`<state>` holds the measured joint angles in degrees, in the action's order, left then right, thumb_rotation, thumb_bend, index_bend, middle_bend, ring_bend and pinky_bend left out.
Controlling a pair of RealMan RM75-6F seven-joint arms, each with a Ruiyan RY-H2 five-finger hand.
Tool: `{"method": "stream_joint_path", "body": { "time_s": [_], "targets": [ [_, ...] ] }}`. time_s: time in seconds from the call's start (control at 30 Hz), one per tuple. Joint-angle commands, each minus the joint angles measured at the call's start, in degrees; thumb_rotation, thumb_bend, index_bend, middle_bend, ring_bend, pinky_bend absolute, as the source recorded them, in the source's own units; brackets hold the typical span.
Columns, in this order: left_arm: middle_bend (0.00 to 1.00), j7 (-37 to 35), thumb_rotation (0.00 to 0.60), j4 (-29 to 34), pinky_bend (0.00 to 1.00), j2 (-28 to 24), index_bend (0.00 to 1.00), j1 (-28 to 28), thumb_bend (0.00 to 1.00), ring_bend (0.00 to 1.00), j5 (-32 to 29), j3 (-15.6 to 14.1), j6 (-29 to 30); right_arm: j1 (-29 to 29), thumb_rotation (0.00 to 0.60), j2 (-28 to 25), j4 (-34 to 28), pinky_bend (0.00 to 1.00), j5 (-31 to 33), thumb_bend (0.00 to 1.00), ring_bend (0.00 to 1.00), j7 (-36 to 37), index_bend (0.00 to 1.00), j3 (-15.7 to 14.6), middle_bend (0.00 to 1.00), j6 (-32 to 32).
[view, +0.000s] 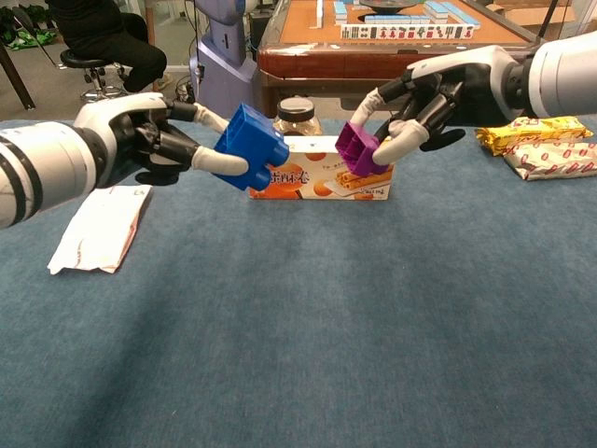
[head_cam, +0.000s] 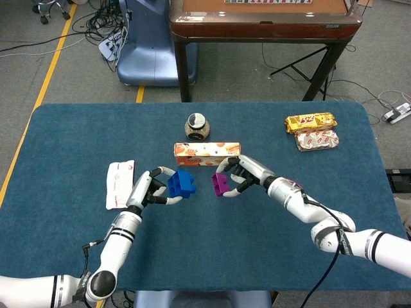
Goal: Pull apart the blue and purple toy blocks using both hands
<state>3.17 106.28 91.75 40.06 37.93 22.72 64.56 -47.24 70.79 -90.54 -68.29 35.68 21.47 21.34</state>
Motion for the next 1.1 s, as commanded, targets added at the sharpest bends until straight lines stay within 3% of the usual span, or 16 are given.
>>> {"method": "stream_joint_path", "body": {
  "time_s": [0.03, 0.27, 0.37, 0.43, 0.5, 0.57, 0.67, 0.73, 0.9, 1.1],
  "targets": [
    [1.00, 1.66, 0.600, -0.95, 1.00, -1.12, 0.67, 0.13, 0.06, 0.98, -0.72, -2.01, -2.20, -0.20, 0.600, 0.21, 1.20, 1.00, -1.49, 0.05, 1.00, -4.54, 0.62, -2.77, 1.00, 1.71],
    [1.00, 6.28, 0.600, -3.64, 1.00, -2.14, 0.64, 1.53, 0.06, 0.98, -1.53, -7.03, -6.69, -1.58, 0.600, 3.71, 5.00, 1.00, 1.54, 0.05, 1.00, -20.66, 0.62, -8.79, 1.00, 8.10],
    [1.00, 9.36, 0.600, -5.19, 1.00, -2.04, 0.60, 2.51, 0.06, 0.98, -0.31, -9.09, -7.13, -2.09, 0.600, 5.69, 6.14, 1.00, 4.75, 0.01, 1.00, -27.89, 0.53, -10.64, 1.00, 11.47],
    [1.00, 11.45, 0.600, -6.16, 1.00, -1.78, 0.50, 3.03, 0.06, 0.98, 0.87, -10.18, -6.52, -2.29, 0.600, 6.35, 6.15, 1.00, 6.79, 0.00, 1.00, -31.13, 0.37, -11.36, 1.00, 12.95],
    [1.00, 13.60, 0.600, -6.72, 1.00, -1.65, 0.32, 3.52, 0.05, 0.98, 1.66, -11.15, -5.98, -2.48, 0.600, 6.41, 5.46, 1.00, 8.93, 0.00, 1.00, -33.57, 0.17, -11.71, 0.99, 14.13],
    [1.00, 15.22, 0.600, -6.75, 1.00, -1.82, 0.15, 3.87, 0.03, 0.97, 1.94, -11.69, -5.53, -2.40, 0.600, 6.02, 4.37, 1.00, 10.32, 0.00, 1.00, -35.01, 0.06, -11.71, 0.98, 15.42],
    [1.00, 16.76, 0.600, -6.15, 1.00, -2.60, 0.00, 3.97, 0.01, 0.94, 2.24, -12.23, -4.93, -1.73, 0.600, 4.63, 2.19, 1.00, 10.79, 0.00, 1.00, -35.76, 0.00, -11.48, 0.95, 17.44],
    [0.98, 17.16, 0.600, -5.62, 1.00, -3.16, 0.00, 3.69, 0.00, 0.91, 2.67, -12.42, -4.18, -1.09, 0.600, 3.42, 0.80, 1.00, 10.40, 0.00, 1.00, -35.94, 0.00, -11.41, 0.92, 18.68],
    [0.84, 18.05, 0.600, -4.03, 1.00, -6.10, 0.00, 1.98, 0.00, 0.77, 4.64, -13.62, -1.50, 1.67, 0.600, -1.28, -3.33, 0.96, 7.98, 0.00, 0.90, -36.70, 0.00, -11.98, 0.76, 22.84],
    [0.44, 17.36, 0.600, -4.09, 0.85, -10.70, 0.00, -2.59, 0.00, 0.56, 12.23, -16.41, 5.06, 7.14, 0.600, -6.92, -6.25, 0.65, 2.99, 0.00, 0.58, -38.42, 0.00, -14.52, 0.41, 30.25]
  ]
}}
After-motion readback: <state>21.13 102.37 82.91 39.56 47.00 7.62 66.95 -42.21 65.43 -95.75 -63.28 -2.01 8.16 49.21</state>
